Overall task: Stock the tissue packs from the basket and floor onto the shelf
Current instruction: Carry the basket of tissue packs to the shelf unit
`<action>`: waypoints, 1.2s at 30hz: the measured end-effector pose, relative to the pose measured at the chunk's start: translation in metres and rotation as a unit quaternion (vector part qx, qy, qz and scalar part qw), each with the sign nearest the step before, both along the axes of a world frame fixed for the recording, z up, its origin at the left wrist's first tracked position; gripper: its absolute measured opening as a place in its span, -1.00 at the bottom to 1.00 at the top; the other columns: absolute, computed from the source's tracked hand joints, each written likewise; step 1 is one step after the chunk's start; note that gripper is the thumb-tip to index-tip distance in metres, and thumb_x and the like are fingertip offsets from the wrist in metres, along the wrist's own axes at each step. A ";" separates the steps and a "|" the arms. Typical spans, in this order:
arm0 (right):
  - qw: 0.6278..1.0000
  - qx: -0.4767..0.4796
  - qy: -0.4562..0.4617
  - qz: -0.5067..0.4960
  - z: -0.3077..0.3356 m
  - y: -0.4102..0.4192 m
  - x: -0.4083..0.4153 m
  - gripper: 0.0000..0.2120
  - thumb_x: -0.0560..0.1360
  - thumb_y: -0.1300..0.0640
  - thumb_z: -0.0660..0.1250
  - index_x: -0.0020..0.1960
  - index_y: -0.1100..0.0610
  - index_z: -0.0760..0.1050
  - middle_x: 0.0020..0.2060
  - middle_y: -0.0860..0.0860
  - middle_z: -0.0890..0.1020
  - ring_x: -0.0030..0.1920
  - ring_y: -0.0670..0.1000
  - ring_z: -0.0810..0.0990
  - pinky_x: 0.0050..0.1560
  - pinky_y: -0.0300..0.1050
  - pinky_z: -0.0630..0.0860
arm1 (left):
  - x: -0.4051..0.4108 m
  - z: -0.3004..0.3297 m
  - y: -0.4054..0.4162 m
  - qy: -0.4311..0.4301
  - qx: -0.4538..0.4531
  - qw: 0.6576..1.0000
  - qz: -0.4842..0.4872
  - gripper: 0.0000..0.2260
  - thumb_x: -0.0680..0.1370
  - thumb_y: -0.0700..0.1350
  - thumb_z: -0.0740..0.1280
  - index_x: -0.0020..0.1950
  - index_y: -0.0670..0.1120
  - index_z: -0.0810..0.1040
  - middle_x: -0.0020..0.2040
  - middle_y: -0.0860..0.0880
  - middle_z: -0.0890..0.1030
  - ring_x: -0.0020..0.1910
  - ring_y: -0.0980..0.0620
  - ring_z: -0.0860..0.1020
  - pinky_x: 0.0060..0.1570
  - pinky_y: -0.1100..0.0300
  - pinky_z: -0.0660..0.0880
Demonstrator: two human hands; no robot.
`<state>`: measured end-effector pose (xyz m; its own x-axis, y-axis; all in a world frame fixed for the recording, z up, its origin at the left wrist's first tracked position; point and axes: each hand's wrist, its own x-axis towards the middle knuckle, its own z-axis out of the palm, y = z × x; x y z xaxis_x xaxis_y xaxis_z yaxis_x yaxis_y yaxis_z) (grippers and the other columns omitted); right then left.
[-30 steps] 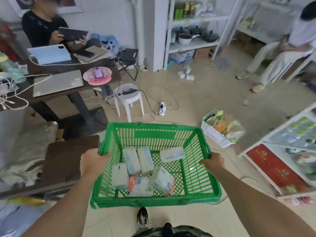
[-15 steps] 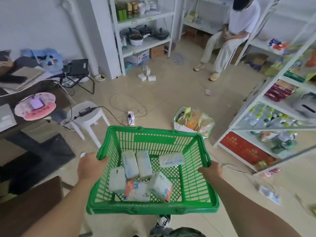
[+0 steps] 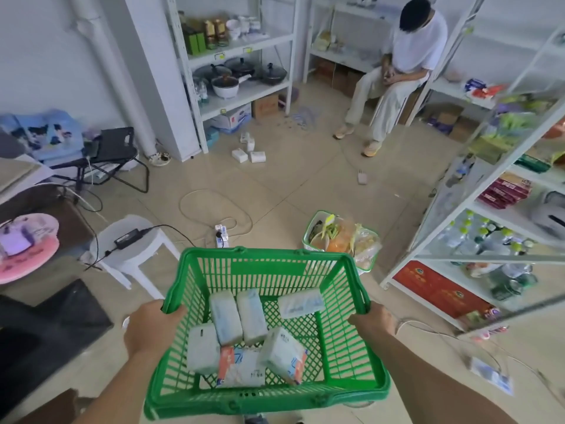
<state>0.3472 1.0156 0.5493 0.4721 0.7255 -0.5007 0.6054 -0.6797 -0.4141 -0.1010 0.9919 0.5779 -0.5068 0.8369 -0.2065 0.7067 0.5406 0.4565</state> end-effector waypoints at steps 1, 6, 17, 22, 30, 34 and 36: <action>1.000 0.001 0.000 -0.002 0.000 0.009 -0.003 -0.80 0.43 0.12 0.50 0.00 0.13 0.57 -0.24 0.07 0.64 -0.32 -0.01 0.56 -0.44 -0.20 0.38 | -0.002 -0.002 0.011 -0.002 0.003 1.000 -0.006 -0.55 0.47 0.10 0.54 -0.45 -0.13 0.50 -0.53 -0.06 0.55 -0.45 -0.11 0.56 -0.34 0.09 0.54; 1.000 0.004 0.003 -0.010 0.003 0.052 -0.005 -0.82 0.43 0.16 0.51 -0.03 0.17 0.57 -0.26 0.10 0.61 -0.32 0.05 0.56 -0.40 -0.18 0.42 | -0.007 -0.011 0.061 -0.032 0.004 0.999 -0.009 -0.57 0.49 0.10 0.53 -0.42 -0.12 0.52 -0.52 -0.07 0.55 -0.46 -0.10 0.56 -0.39 0.14 0.47; 0.998 -0.003 0.036 -0.045 -0.023 0.162 0.022 -0.79 0.41 0.19 0.55 -0.02 0.25 0.62 -0.31 0.14 0.57 -0.34 0.10 0.53 -0.34 -0.12 0.47 | 0.022 -0.004 0.191 -0.030 -0.035 0.998 -0.033 -0.65 0.51 0.10 0.50 -0.35 -0.09 0.59 -0.44 -0.06 0.61 -0.40 -0.09 0.60 -0.38 0.18 0.46; 0.997 -0.005 0.049 -0.052 -0.026 0.224 0.025 -0.80 0.39 0.19 0.57 -0.05 0.22 0.63 -0.29 0.16 0.60 -0.29 0.13 0.57 -0.23 -0.01 0.59 | 0.026 -0.005 0.236 -0.007 -0.033 0.999 -0.038 -0.57 0.52 0.07 0.51 -0.44 -0.08 0.46 -0.51 -0.05 0.52 -0.50 -0.06 0.53 -0.46 0.24 0.31; 0.998 -0.019 0.047 -0.028 -0.022 0.328 0.005 -0.82 0.40 0.15 0.54 -0.04 0.14 0.62 -0.32 0.09 0.60 -0.36 0.07 0.54 -0.40 -0.19 0.40 | 0.006 -0.013 0.327 -0.008 -0.047 0.999 0.007 -0.59 0.51 0.13 0.50 -0.41 -0.07 0.51 -0.49 -0.06 0.57 -0.46 -0.06 0.56 -0.46 0.24 0.34; 0.998 0.000 0.037 -0.049 -0.014 0.376 -0.006 -0.87 0.40 0.16 0.50 -0.07 0.12 0.61 -0.33 0.08 0.62 -0.33 0.11 0.59 -0.36 -0.17 0.44 | -0.001 -0.014 0.381 -0.026 -0.041 0.999 0.008 -0.61 0.50 0.12 0.49 -0.41 -0.08 0.51 -0.47 -0.05 0.58 -0.42 -0.11 0.57 -0.42 0.18 0.42; 0.998 0.007 0.025 -0.057 -0.012 0.399 -0.009 -0.87 0.40 0.14 0.49 -0.08 0.08 0.59 -0.31 0.08 0.64 -0.26 0.13 0.63 -0.33 -0.16 0.44 | -0.002 -0.013 0.408 -0.025 -0.040 0.999 -0.003 -0.61 0.50 0.09 0.48 -0.40 -0.08 0.49 -0.45 -0.06 0.57 -0.41 -0.13 0.57 -0.40 0.14 0.44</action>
